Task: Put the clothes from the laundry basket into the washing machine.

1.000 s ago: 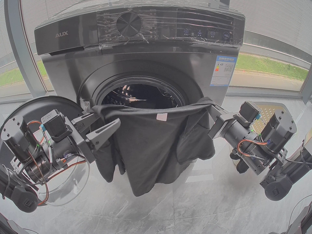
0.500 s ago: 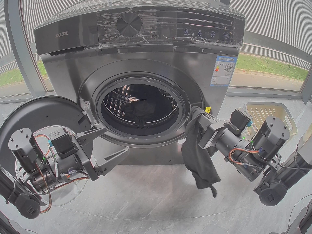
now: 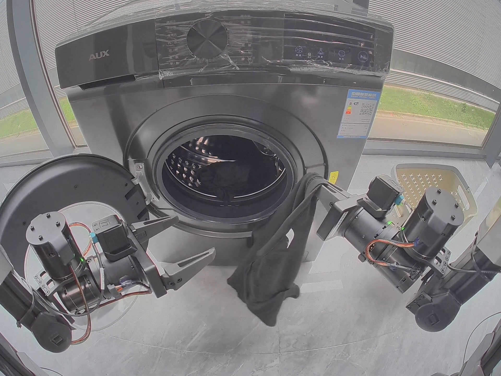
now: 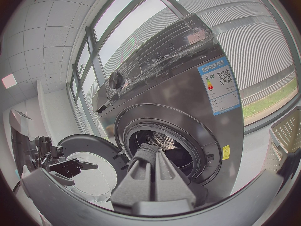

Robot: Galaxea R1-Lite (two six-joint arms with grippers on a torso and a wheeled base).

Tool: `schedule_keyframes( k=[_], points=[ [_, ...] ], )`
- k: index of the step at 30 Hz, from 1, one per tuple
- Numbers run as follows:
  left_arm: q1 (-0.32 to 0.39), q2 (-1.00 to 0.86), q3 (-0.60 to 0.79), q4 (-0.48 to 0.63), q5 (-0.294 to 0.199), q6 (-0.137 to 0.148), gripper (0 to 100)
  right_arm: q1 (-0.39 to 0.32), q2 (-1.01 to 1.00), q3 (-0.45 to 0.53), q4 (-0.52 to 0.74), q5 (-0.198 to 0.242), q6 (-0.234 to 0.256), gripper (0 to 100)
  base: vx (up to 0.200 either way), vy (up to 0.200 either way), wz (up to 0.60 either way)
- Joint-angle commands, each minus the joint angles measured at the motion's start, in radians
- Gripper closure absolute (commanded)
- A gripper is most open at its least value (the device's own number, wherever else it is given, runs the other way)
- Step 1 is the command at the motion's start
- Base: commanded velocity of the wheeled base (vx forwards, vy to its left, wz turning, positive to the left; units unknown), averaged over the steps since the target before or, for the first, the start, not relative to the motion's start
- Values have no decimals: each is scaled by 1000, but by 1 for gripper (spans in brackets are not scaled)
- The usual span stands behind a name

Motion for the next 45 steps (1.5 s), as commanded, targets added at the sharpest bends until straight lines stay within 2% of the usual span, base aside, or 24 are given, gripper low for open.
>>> schedule_keyframes(
  k=[1,11,19,22,25,29,30,34,38,42,45],
  points=[
    [-1,11,-1,0,-1,-1,0,1,2,-3,-1,0,1,100,0,0,0],
    [-5,63,12,-29,-1,26,0,18,-2,-14,-1,2,4,100,0,0,0],
    [-5,100,22,-69,-1,29,0,24,5,-19,-2,0,5,100,0,0,0],
    [-5,124,30,-88,5,43,0,29,10,-14,-2,0,10,100,0,0,0],
    [-7,127,35,-88,7,65,0,72,28,4,-7,-6,31,100,0,0,0],
    [-17,138,90,-88,10,55,0,96,24,-2,-1,-46,44,100,0,0,0],
    [-17,150,96,-88,10,48,0,93,19,-11,2,-38,39,100,0,0,0],
    [-28,209,101,-88,10,52,0,122,-1,18,2,-4,40,100,0,0,0],
    [-31,265,82,-89,18,62,0,157,-5,24,2,-4,44,100,0,0,0],
    [-54,273,64,-88,36,54,0,179,-13,17,2,-4,42,100,0,0,0],
    [-71,299,42,-88,51,51,0,202,-13,10,2,-4,59,100,0,0,0]
  ],
)
